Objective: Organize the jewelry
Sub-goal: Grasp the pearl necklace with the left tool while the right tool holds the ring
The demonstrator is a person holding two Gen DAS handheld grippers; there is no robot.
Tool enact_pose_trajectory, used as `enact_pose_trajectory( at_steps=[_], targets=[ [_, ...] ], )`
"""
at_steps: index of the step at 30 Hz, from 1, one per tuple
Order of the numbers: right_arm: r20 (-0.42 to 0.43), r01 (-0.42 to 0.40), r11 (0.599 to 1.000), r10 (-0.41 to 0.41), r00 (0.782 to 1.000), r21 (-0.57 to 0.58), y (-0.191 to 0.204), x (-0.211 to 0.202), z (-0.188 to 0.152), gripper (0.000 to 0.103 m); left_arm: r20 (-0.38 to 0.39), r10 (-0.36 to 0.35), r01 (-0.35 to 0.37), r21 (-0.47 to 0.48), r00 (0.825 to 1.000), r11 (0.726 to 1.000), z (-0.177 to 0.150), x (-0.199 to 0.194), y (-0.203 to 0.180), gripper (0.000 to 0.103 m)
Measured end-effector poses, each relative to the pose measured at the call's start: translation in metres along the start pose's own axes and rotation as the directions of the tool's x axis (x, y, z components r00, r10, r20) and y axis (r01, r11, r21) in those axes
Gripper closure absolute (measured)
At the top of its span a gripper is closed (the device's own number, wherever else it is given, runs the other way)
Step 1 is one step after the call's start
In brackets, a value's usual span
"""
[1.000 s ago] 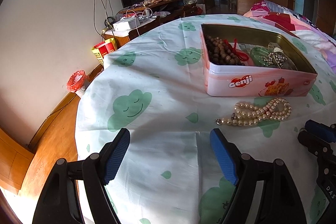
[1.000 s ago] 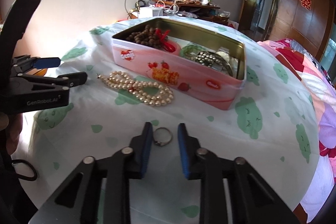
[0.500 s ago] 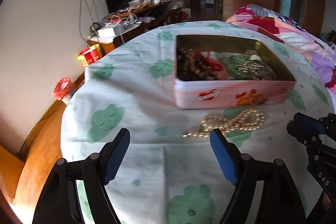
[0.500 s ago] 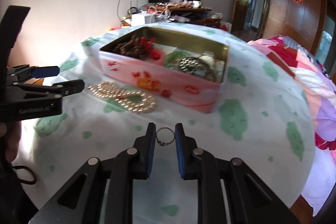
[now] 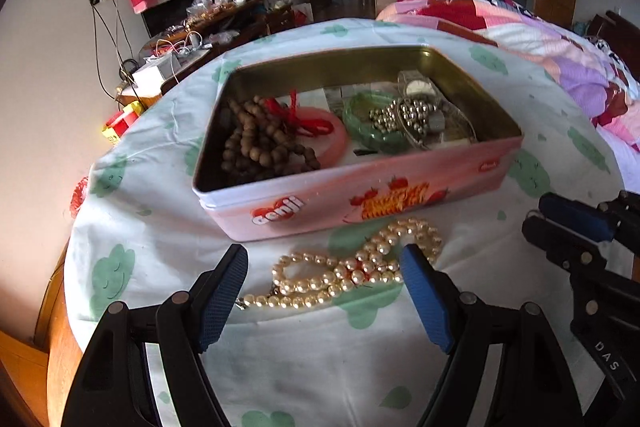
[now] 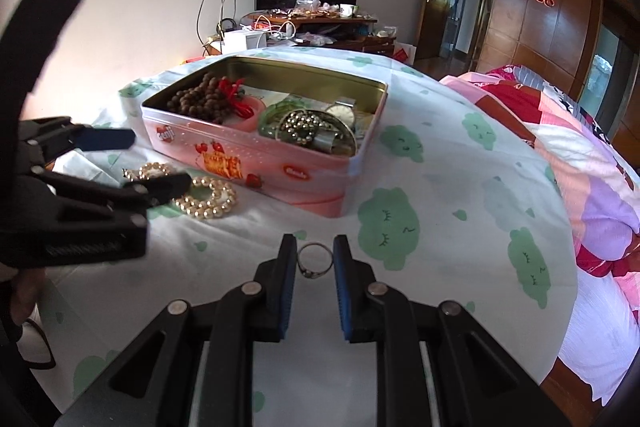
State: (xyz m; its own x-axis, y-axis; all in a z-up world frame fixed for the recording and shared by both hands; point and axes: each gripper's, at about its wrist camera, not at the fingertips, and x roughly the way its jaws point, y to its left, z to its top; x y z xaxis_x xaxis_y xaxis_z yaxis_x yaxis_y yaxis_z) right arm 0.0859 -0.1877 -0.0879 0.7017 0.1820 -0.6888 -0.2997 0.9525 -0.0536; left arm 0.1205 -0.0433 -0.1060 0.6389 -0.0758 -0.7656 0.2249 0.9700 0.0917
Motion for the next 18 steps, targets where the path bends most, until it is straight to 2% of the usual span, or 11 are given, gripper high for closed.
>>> enact_pose_trajectory(
  at_steps=[1, 3, 5, 6, 7, 9, 11, 13, 17, 18],
  targets=[
    [0.000, -0.001, 1.000, 0.001, 1.000, -0.001, 0.000, 0.001, 0.000, 0.083, 0.002, -0.009, 0.009, 0.006, 1.000, 1.000, -0.001, -0.001, 0.001, 0.026],
    [0.000, 0.001, 1.000, -0.001, 1.000, -0.003, 0.000, 0.001, 0.000, 0.083, 0.001, -0.026, 0.026, 0.017, 1.000, 1.000, -0.004, -0.001, 0.002, 0.035],
    [-0.002, 0.000, 1.000, 0.000, 1.000, -0.005, 0.001, 0.002, -0.001, 0.083, -0.005, -0.062, 0.062, 0.015, 0.998, 0.998, -0.008, -0.004, 0.004, 0.056],
    [-0.003, 0.000, 1.000, 0.000, 1.000, -0.007, 0.001, 0.003, -0.001, 0.083, -0.005, -0.064, 0.065, 0.025, 0.998, 0.998, -0.010, -0.006, 0.005, 0.059],
    [-0.004, 0.000, 1.000, 0.000, 1.000, -0.008, 0.002, 0.003, -0.002, 0.083, -0.011, -0.057, 0.057, 0.033, 0.998, 0.998, -0.012, -0.007, 0.005, 0.069],
    [-0.003, 0.001, 1.000, -0.001, 1.000, -0.010, 0.003, 0.003, -0.002, 0.083, -0.013, -0.028, 0.028, 0.049, 1.000, 0.998, -0.018, -0.008, 0.008, 0.081],
    [-0.003, 0.001, 1.000, -0.001, 1.000, -0.010, 0.003, 0.003, -0.002, 0.083, -0.024, -0.062, 0.062, 0.001, 0.998, 0.998, -0.022, -0.008, 0.021, 0.084],
    [-0.004, 0.001, 1.000, -0.001, 1.000, -0.010, 0.004, 0.003, -0.003, 0.083, -0.028, -0.032, 0.031, -0.029, 0.999, 0.999, -0.025, -0.010, 0.032, 0.084],
    [-0.006, 0.000, 1.000, 0.000, 1.000, -0.006, 0.005, 0.003, -0.003, 0.083, -0.032, -0.026, 0.023, -0.070, 0.999, 0.997, -0.031, -0.013, 0.051, 0.087],
    [-0.006, -0.001, 1.000, 0.001, 1.000, -0.006, 0.005, 0.003, -0.003, 0.088, -0.032, -0.028, 0.025, -0.078, 0.999, 0.997, -0.033, -0.015, 0.053, 0.087]
  ],
)
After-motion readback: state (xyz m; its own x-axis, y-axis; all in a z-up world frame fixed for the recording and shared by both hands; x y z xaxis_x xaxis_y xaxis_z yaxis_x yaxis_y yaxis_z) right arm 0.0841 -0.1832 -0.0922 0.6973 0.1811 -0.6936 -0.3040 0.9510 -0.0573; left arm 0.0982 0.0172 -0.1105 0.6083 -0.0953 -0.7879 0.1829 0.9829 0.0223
